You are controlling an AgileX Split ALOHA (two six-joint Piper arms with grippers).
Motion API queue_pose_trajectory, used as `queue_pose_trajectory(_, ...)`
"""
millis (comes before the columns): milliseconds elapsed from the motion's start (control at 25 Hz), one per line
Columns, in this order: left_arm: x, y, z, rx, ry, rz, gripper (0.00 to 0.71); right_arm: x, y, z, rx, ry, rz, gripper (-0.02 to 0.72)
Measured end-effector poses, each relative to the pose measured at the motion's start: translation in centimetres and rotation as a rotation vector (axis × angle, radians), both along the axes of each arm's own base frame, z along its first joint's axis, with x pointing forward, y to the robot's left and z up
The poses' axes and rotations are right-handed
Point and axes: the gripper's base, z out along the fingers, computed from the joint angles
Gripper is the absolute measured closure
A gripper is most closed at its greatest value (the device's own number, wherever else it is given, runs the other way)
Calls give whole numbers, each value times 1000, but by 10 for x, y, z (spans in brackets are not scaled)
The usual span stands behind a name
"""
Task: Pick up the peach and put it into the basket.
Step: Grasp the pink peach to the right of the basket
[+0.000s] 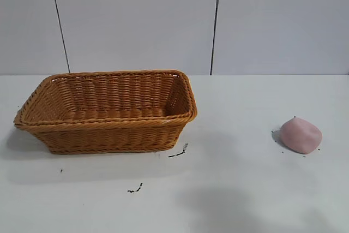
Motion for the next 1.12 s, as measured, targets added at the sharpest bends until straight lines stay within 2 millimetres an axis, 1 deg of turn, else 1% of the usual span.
queue_pose_trajectory(80, 0, 0, 0, 0, 0, 0, 18, 27, 0, -8, -5, 40, -1, 14)
queue_pose_trajectory(200, 0, 0, 0, 0, 0, 0, 18, 65, 0, -27, -7, 106, -1, 14)
queue_pose_trajectory(320, 0, 0, 0, 0, 0, 0, 18, 95, 0, -47, -7, 143, -2, 14)
queue_pose_trajectory(480, 0, 0, 0, 0, 0, 0, 18, 126, 3, -73, -16, 173, 9, 14)
queue_pose_trajectory(600, 0, 0, 0, 0, 0, 0, 18, 146, 11, -90, -19, 171, 30, 14)
queue_pose_trajectory(680, 0, 0, 0, 0, 0, 0, 18, 157, 16, -101, -22, 163, 41, 14)
queue_pose_trajectory(800, 0, 0, 0, 0, 0, 0, 18, 169, 18, -118, -22, 173, 41, 14)
queue_pose_trajectory(1120, 0, 0, 0, 0, 0, 0, 18, 174, 18, -165, -25, 269, 34, 14)
